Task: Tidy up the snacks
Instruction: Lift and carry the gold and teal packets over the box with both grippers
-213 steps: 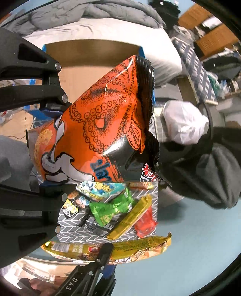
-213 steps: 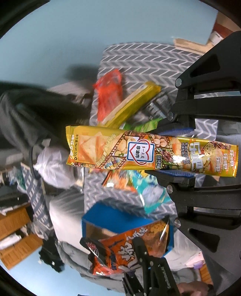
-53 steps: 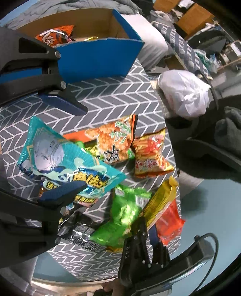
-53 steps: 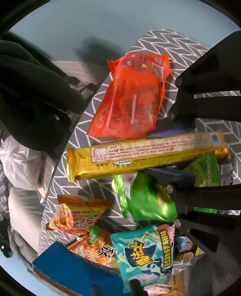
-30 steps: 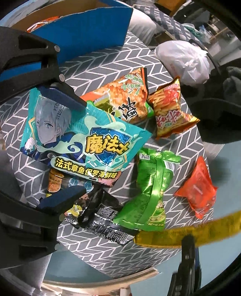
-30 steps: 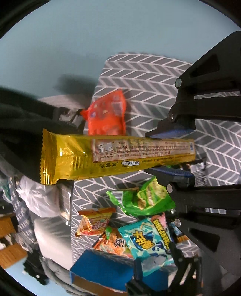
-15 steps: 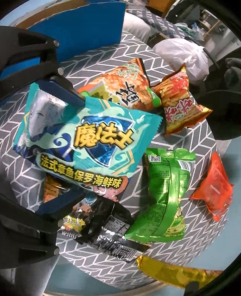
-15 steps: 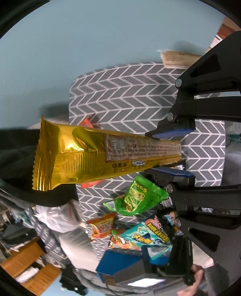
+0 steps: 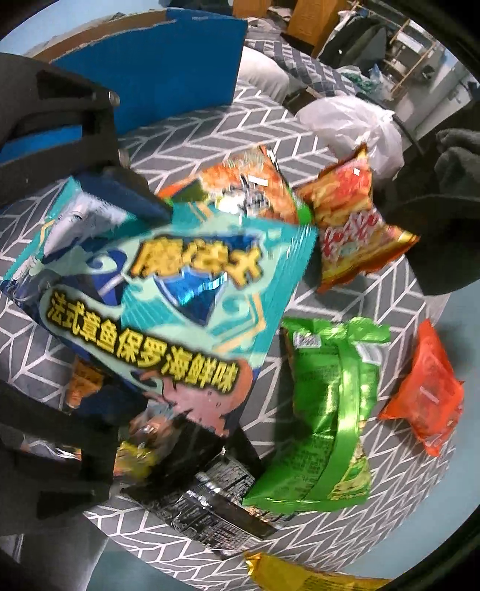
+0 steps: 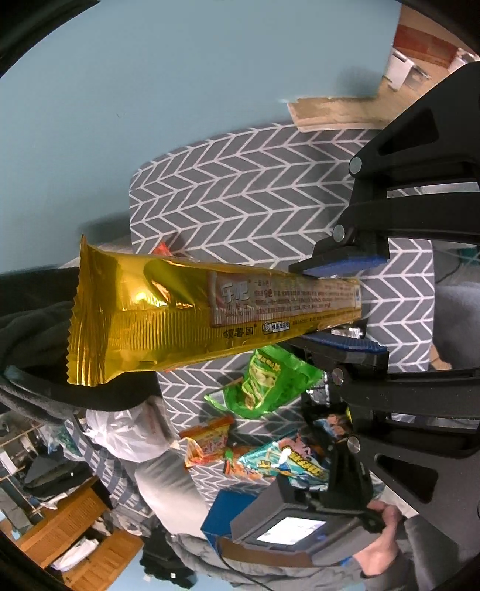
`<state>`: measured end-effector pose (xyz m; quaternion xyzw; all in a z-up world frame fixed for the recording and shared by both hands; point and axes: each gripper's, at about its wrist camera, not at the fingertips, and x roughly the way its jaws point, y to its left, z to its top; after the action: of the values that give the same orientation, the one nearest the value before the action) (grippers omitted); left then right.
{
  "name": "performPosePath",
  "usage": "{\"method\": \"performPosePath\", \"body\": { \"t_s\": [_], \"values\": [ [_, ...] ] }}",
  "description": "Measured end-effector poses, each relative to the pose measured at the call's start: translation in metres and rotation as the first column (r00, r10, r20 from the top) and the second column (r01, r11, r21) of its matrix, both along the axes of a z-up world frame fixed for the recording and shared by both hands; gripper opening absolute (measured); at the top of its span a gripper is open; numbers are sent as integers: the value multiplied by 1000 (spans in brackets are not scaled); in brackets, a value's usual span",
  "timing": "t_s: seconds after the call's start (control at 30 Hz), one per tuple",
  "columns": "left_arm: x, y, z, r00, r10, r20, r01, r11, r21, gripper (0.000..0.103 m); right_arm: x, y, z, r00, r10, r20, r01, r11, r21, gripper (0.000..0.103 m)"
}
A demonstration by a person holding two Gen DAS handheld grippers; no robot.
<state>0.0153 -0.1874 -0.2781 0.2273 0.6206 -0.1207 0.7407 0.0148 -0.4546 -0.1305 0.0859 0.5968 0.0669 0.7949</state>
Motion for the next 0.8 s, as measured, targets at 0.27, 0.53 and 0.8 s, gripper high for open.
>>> {"method": "performPosePath", "body": {
  "t_s": [0.27, 0.53, 0.8],
  "values": [
    [4, 26, 25, 998, 70, 5, -69, 993, -94, 51, -5, 14, 10, 1000, 5, 27, -6, 1000, 29, 27],
    [2, 55, 54, 988, 153, 10, -149, 971, -185, 32, -6, 36, 20, 998, 35, 51, -37, 998, 42, 27],
    [-1, 68, 73, 980, 200, -1, -194, 947, -257, 25, -6, 62, 23, 995, 77, 62, -81, 995, 64, 27]
  ]
}}
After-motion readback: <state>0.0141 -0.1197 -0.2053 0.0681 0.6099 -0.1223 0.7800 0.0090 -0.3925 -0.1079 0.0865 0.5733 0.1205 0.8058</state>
